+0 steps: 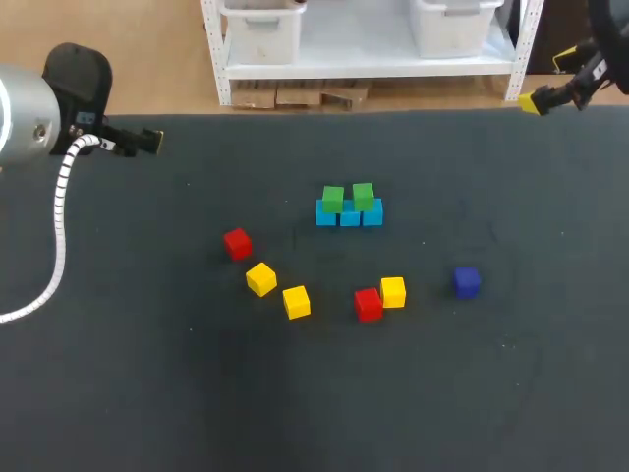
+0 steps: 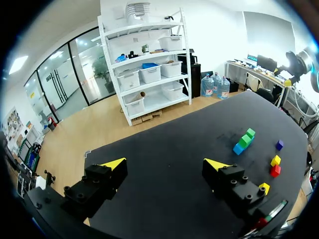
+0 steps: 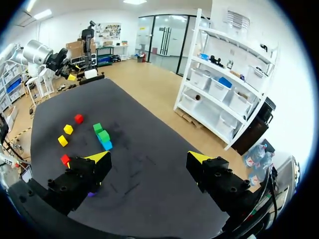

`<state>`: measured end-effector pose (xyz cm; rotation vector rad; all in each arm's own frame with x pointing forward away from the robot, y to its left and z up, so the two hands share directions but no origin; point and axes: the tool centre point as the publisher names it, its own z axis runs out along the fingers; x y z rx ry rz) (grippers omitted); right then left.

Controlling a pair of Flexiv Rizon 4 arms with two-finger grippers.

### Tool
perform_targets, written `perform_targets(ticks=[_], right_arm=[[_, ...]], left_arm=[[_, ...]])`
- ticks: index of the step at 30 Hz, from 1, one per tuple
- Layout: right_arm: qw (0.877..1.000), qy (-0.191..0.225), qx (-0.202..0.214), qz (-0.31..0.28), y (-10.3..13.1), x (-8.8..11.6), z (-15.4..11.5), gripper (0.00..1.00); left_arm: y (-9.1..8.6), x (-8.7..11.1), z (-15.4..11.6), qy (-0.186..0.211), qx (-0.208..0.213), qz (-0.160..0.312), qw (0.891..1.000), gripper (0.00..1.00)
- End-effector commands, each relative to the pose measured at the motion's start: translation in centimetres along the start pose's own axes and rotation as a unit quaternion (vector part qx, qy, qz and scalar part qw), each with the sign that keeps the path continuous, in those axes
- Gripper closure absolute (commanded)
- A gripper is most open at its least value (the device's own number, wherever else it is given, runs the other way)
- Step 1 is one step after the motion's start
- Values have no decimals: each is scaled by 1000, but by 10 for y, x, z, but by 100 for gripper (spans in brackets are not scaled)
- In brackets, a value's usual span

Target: Place the blue cubes, place green cubes on the blue cubes, place the yellow cubes on the green cubes, then place the red cubes on the yellow cubes, and place purple cube on the red cubes.

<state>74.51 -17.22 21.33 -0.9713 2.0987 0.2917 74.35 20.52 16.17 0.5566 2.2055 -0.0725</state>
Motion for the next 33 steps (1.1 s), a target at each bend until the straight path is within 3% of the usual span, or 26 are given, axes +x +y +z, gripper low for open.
perform_targets(ticks=[1,12,14,17,19,20,22,23,25,27,30,33], right_arm=[[1000,2,9,0,2,0,0,0],[1000,2,9,0,2,0,0,0],[1000,2,9,0,2,0,0,0],[1000,2,9,0,2,0,0,0],[1000,2,9,0,2,0,0,0],[1000,2,9,0,2,0,0,0],[1000,2,9,0,2,0,0,0],[1000,2,9,0,2,0,0,0],[1000,2,9,0,2,0,0,0],[1000,2,9,0,2,0,0,0],[1000,2,9,0,2,0,0,0],[1000,2,9,0,2,0,0,0]], left_arm=[[0,1,0,-2,0,-1,1000,0],[0,1,0,-2,0,-1,1000,0],[-3,0,0,-3,8,16,1000,0],[-14,-8,-4,9,21,81,996,0],[-26,-11,-5,48,24,147,988,0],[-29,-13,-10,32,21,148,988,0],[-39,-13,-16,51,42,197,978,0],[-42,-14,-19,42,29,205,977,0],[-49,-14,-22,59,49,241,968,0],[-53,-15,-22,62,40,255,964,0],[-64,-14,-27,76,53,303,948,0],[-79,-11,-37,86,75,375,920,0]])
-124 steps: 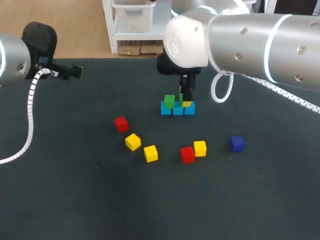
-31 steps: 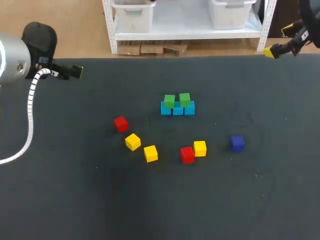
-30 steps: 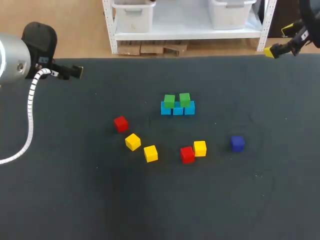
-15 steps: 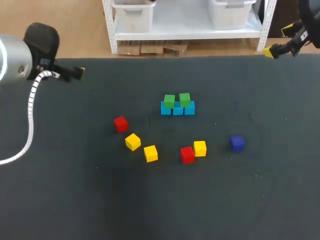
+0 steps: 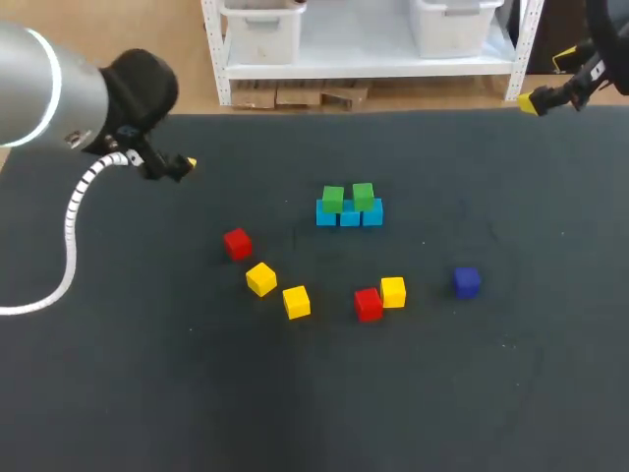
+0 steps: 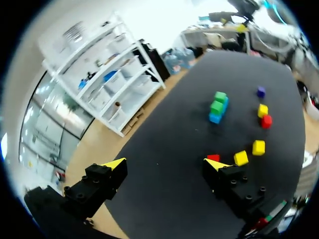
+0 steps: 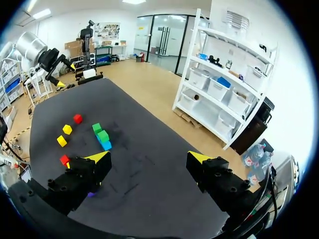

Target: Place the blue cubes, place green cubes on the blue cubes, place the yellow cubes on the green cubes, then place the red cubes on the yellow cubes, and place purple cube on the red cubes.

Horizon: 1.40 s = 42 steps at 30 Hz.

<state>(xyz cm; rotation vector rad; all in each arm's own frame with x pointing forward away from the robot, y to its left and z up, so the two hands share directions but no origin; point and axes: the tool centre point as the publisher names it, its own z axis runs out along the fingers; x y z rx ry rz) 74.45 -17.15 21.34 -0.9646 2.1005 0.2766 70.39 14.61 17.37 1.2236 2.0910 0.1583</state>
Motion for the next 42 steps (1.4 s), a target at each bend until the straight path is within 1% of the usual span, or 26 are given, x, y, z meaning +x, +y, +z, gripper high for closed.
perform_targets(ticks=[1,2,3,4,5,6,9,11,15,19,22,25,27,28,32,36,38,42], right_arm=[[1000,0,3,0,1,0,0,0],[1000,0,3,0,1,0,0,0],[1000,0,3,0,1,0,0,0],[1000,0,3,0,1,0,0,0],[1000,0,3,0,1,0,0,0],[1000,0,3,0,1,0,0,0],[1000,0,3,0,1,0,0,0],[1000,0,3,0,1,0,0,0],[1000,0,3,0,1,0,0,0],[1000,0,3,0,1,0,0,0],[1000,0,3,0,1,0,0,0],[1000,0,3,0,1,0,0,0],[1000,0,3,0,1,0,0,0],[1000,0,3,0,1,0,0,0],[1000,0,3,0,1,0,0,0],[1000,0,3,0,1,0,0,0],[1000,0,3,0,1,0,0,0],[1000,0,3,0,1,0,0,0]], left_arm=[[-15,-7,-16,28,45,134,989,0],[-22,-7,-18,34,51,157,986,0],[-27,-8,-17,47,35,173,983,0],[-33,-7,-14,62,17,199,978,0],[-39,-7,-13,67,25,221,973,0],[-47,-7,-14,66,42,233,969,0],[-62,-8,-10,74,70,258,961,0],[-72,-10,-3,85,82,264,957,0],[-94,-13,5,86,118,304,941,0],[-112,-20,10,79,144,359,919,0],[-120,-22,13,74,166,403,897,0],[-128,-18,17,72,196,441,873,0],[-135,-15,22,81,193,464,861,0],[-138,-13,26,89,194,473,855,0],[-152,-8,36,94,229,494,833,0],[-161,-5,44,105,249,502,822,0],[-165,-4,48,108,257,502,819,0],[-171,-3,55,110,261,501,818,0]])
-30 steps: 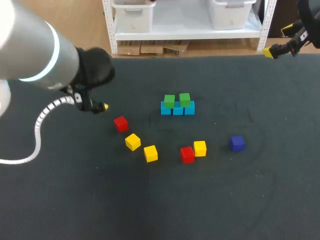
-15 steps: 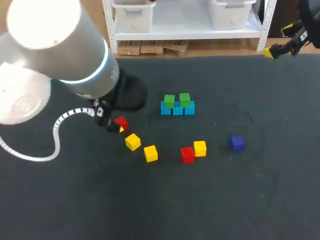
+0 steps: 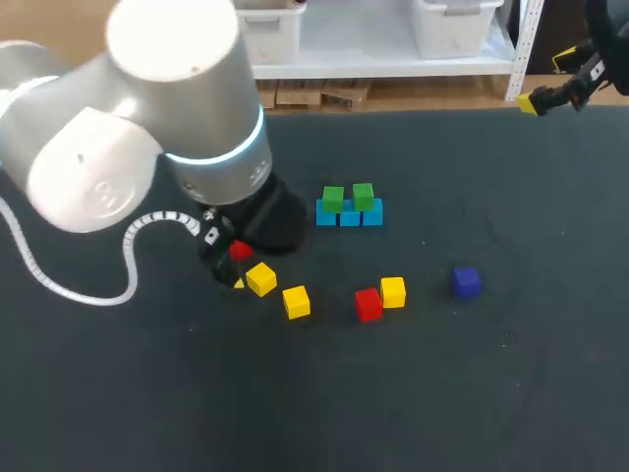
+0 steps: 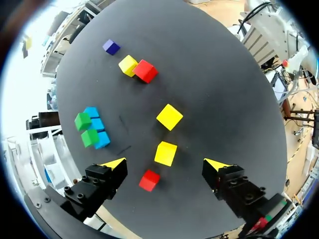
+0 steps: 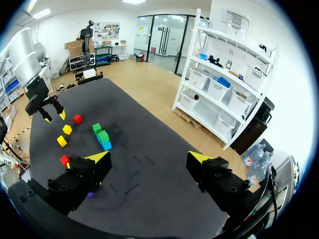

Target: Place the blue cubes, place green cubes on the blue cubes, place the yellow cubes on the green cubes, then place the red cubes on the yellow cubes, and place purple cube on the red cubes.

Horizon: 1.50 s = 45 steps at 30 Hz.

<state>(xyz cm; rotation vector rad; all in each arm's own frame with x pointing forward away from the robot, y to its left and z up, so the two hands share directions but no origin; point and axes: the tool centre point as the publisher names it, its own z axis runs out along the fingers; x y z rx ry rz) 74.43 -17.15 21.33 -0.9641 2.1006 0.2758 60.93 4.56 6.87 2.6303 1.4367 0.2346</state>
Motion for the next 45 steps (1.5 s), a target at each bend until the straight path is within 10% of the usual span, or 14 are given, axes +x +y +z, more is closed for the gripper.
perform_targets(ticks=[1,30,34,37,45], right_arm=[[1000,0,2,0,1,0,0,0],[1000,0,2,0,1,0,0,0],[1000,0,2,0,1,0,0,0],[1000,0,2,0,1,0,0,0],[1000,0,2,0,1,0,0,0]], left_arm=[[9,-4,11,2,28,1,1000,0],[-4,12,65,25,19,52,998,0],[-3,12,67,26,24,49,998,9],[-3,11,69,25,26,47,998,51],[-4,8,70,-5,35,56,998,64]])
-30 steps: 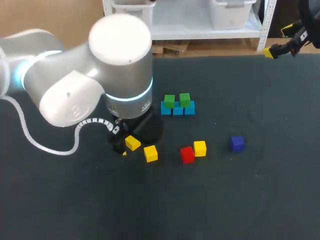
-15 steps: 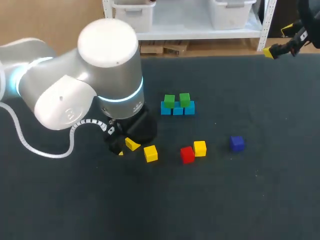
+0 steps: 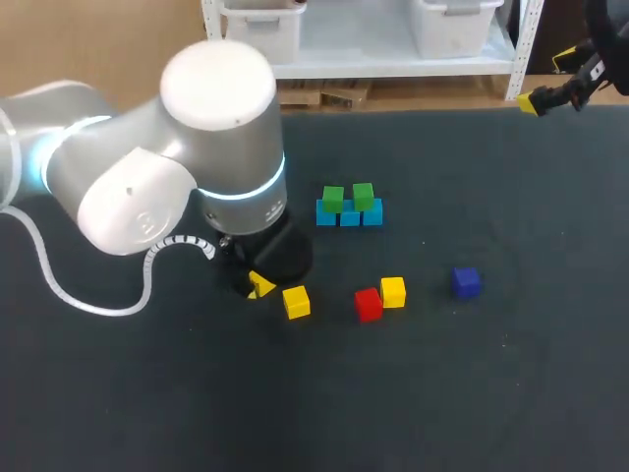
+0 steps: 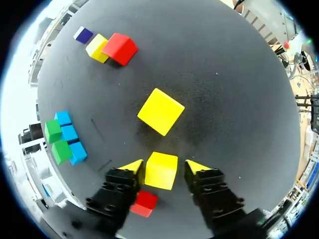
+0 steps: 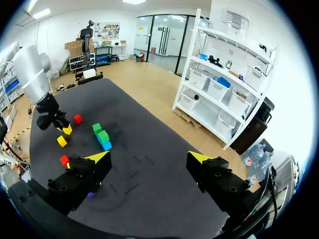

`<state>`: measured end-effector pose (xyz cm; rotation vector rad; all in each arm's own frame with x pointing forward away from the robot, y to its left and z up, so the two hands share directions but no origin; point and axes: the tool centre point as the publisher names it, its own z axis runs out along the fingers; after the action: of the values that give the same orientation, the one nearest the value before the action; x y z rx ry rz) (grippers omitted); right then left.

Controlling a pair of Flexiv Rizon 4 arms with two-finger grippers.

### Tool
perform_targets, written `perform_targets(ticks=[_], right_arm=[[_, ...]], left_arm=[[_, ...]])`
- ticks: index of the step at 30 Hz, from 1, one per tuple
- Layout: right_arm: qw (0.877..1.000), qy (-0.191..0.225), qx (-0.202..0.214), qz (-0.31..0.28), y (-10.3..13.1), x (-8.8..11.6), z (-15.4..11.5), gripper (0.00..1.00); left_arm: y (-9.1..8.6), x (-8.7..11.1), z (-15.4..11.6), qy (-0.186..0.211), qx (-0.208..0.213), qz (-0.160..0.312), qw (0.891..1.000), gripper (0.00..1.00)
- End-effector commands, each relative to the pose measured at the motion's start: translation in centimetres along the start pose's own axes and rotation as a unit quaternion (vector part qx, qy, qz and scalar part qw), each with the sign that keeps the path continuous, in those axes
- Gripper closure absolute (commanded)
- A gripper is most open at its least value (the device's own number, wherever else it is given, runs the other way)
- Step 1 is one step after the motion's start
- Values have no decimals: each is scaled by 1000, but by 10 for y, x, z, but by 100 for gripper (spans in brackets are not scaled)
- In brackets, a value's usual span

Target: Place the blue cubes, place green cubes on the blue cubes, place the yellow cubes on the green cubes, then place the red cubes on the yellow cubes, and place purple cube on the red cubes.

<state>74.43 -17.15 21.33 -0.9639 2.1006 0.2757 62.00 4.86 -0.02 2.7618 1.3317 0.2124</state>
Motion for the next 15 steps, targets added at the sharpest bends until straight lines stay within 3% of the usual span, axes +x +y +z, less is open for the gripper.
perform_targets(ticks=[1,2,4,9,12,15], right_arm=[[1000,0,2,0,1,0,0,0],[1000,0,2,0,1,0,0,0],[1000,0,2,0,1,0,0,0],[1000,0,2,0,1,0,0,0],[1000,0,2,0,1,0,0,0],[1000,0,2,0,1,0,0,0]], left_arm=[[2,4,1,-9,3,5,1000,67],[2,4,1,-9,3,5,1000,75],[2,5,1,-9,4,5,1000,100],[4,7,-2,2,10,-13,1000,100],[13,10,-5,50,16,-48,997,100],[30,10,-26,36,23,-111,993,100]])
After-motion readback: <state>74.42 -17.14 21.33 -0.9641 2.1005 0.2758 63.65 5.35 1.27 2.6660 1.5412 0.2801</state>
